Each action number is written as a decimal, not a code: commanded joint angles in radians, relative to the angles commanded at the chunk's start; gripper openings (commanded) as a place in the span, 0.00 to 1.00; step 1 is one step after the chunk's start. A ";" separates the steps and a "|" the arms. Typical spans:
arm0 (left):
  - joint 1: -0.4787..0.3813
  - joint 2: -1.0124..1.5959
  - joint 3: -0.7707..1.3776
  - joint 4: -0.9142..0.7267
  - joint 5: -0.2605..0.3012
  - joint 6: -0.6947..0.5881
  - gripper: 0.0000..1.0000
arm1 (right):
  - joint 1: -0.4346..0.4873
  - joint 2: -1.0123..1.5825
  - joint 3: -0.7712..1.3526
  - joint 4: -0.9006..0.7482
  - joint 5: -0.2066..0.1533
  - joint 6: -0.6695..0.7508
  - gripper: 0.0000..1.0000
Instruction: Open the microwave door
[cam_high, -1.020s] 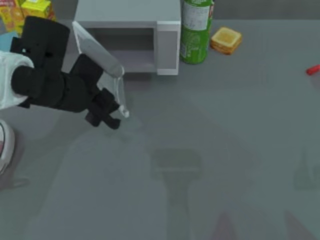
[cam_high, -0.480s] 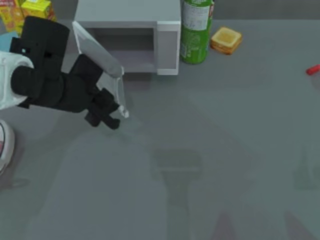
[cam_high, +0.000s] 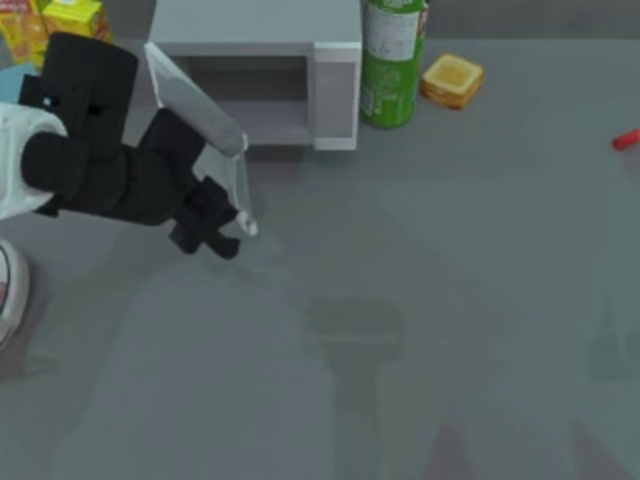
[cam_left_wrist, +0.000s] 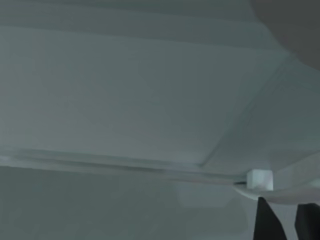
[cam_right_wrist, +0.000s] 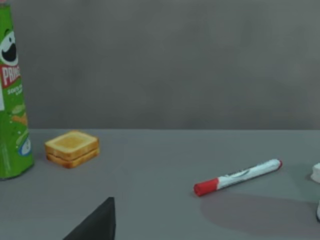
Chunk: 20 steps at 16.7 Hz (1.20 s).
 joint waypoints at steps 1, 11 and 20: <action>0.000 0.000 0.000 0.000 0.000 0.000 0.00 | 0.000 0.000 0.000 0.000 0.000 0.000 1.00; 0.018 -0.004 0.001 -0.018 0.031 0.044 0.00 | 0.000 0.000 0.000 0.000 0.000 0.000 1.00; 0.025 -0.003 0.000 -0.024 0.037 0.056 0.00 | 0.000 0.000 0.000 0.000 0.000 0.000 1.00</action>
